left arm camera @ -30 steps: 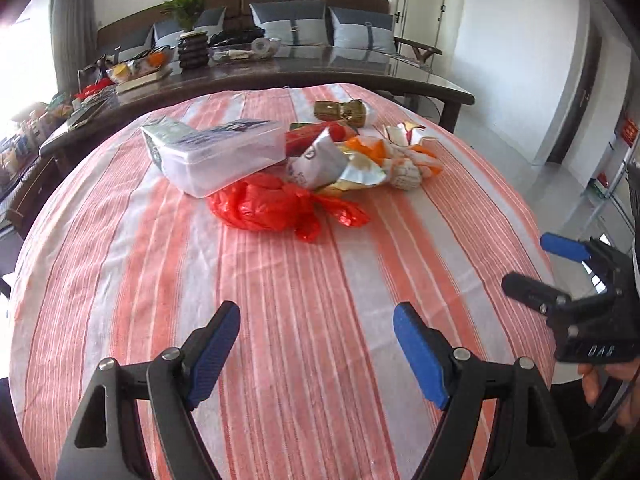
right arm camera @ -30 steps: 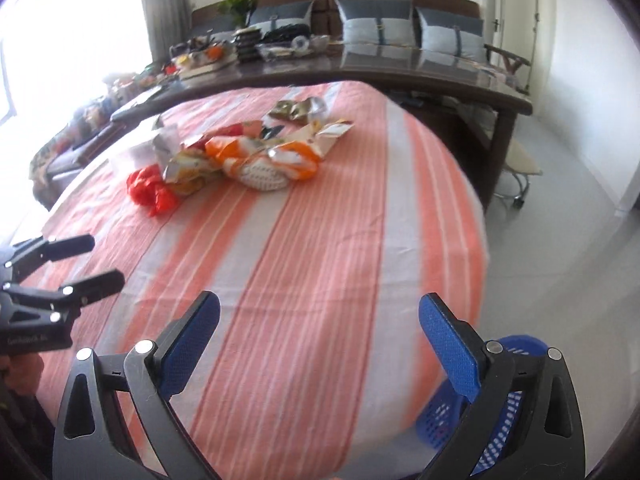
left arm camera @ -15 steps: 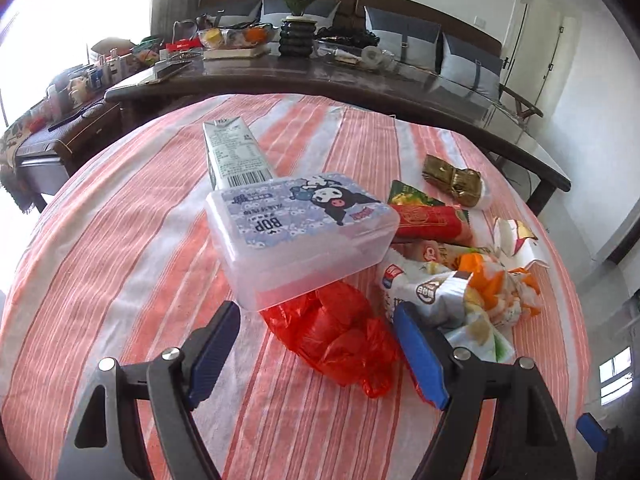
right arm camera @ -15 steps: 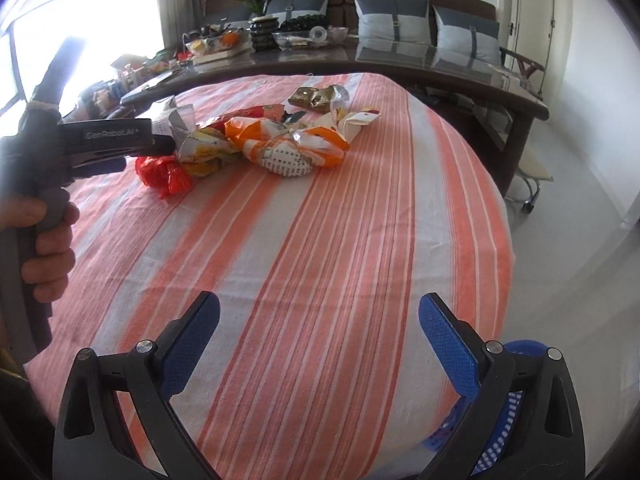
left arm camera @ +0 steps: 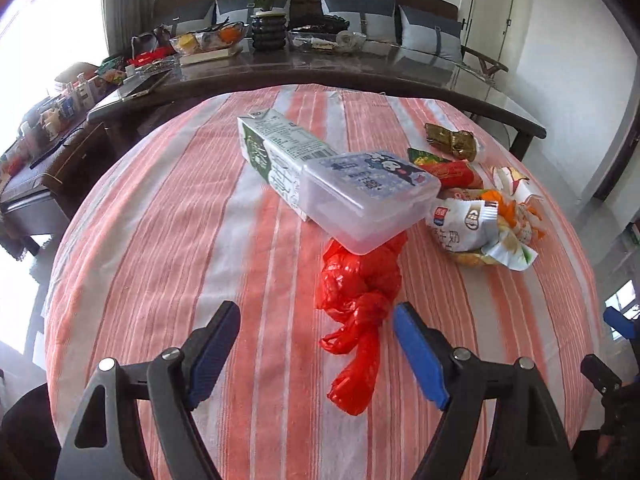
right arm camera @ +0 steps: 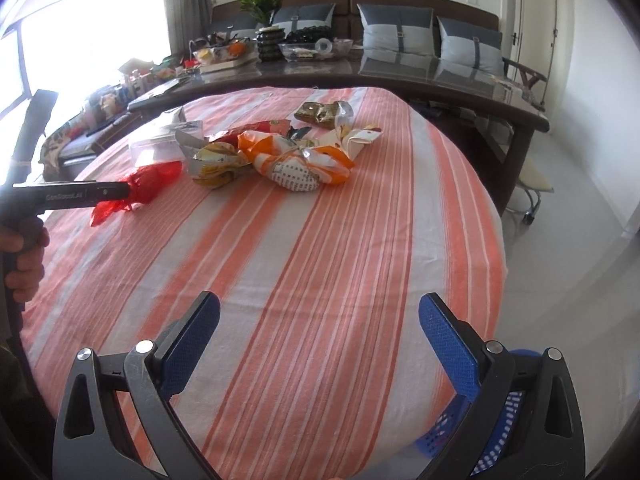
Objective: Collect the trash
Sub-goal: 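Return to the table and grasp the red plastic bag with the left tool, then grasp the white snack wrapper with the right tool while the left tool holds the bag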
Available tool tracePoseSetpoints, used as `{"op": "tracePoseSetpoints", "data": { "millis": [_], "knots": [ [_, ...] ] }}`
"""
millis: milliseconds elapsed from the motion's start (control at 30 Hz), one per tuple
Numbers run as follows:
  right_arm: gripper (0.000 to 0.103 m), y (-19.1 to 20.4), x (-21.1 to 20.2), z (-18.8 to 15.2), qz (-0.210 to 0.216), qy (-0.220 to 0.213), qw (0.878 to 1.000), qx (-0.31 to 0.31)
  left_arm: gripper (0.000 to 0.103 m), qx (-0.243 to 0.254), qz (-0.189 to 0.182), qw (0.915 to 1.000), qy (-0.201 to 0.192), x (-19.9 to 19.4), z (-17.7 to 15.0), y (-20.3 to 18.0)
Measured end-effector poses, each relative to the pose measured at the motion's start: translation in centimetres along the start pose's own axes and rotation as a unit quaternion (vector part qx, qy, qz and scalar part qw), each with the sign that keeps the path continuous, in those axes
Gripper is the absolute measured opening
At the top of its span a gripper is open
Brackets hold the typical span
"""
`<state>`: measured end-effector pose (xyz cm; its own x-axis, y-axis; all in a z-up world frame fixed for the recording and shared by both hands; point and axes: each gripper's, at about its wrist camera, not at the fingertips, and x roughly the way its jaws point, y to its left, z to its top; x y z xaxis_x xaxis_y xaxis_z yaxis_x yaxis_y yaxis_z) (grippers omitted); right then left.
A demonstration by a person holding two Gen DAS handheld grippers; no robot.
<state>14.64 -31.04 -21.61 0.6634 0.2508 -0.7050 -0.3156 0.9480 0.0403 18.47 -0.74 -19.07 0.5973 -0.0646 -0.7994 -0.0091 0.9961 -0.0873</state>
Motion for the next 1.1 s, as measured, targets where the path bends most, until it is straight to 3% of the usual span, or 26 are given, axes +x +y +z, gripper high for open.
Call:
{"op": "tracePoseSetpoints", "data": {
  "millis": [133, 267, 367, 400, 433, 467, 600, 767, 933, 1100],
  "knots": [
    [0.1, 0.2, 0.4, -0.1, -0.003, 0.005, 1.0, -0.004, 0.081, 0.034, -0.056, 0.9978, 0.015, 1.9, 1.1, -1.3],
    [0.1, 0.0, 0.9, -0.3, -0.014, 0.009, 1.0, -0.006, 0.081, 0.065, -0.061, 0.9953, 0.038, 4.6, 2.0, -2.2],
    [0.1, -0.8, 1.2, -0.3, -0.022, 0.012, 1.0, 0.008, 0.079, 0.078, -0.07, 0.9943, 0.021, 4.2, 2.1, -2.3],
    [0.1, -1.2, 1.3, -0.3, -0.024, 0.014, 0.999, 0.016, 0.075, 0.078, -0.076, 0.9939, 0.016, 3.9, 2.0, -2.2],
    [0.1, -1.5, 1.5, -0.3, -0.025, 0.016, 0.999, 0.023, 0.054, 0.079, -0.075, 0.9939, 0.014, 3.6, 1.9, -2.1],
    [0.1, -1.8, 1.7, -0.2, -0.025, 0.019, 0.999, 0.03, 0.044, 0.08, -0.074, 0.9939, 0.018, 3.5, 1.8, -2.0],
    [0.1, -2.3, 2.3, 0.2, -0.022, 0.022, 0.998, 0.051, 0.044, 0.059, -0.09, 0.9938, 0.03, 1.7, -0.3, -0.8],
    [0.1, -1.2, 2.6, 1.0, -0.005, 0.019, 0.999, 0.045, 0.047, 0.066, -0.077, 0.9944, 0.029, -1.1, -4.4, -0.5],
    [0.1, 2.7, 3.1, 3.5, 0.047, 0.005, 0.999, -0.01, 0.053, 0.077, -0.065, 0.9948, 0.016, -1.4, -5.6, -1.4],
    [0.1, 7.8, 5.2, 7.7, 0.067, -0.011, 0.995, -0.079, 0.056, 0.078, -0.059, 0.9952, 0.006, -1.2, -5.7, -1.7]
  ]
}}
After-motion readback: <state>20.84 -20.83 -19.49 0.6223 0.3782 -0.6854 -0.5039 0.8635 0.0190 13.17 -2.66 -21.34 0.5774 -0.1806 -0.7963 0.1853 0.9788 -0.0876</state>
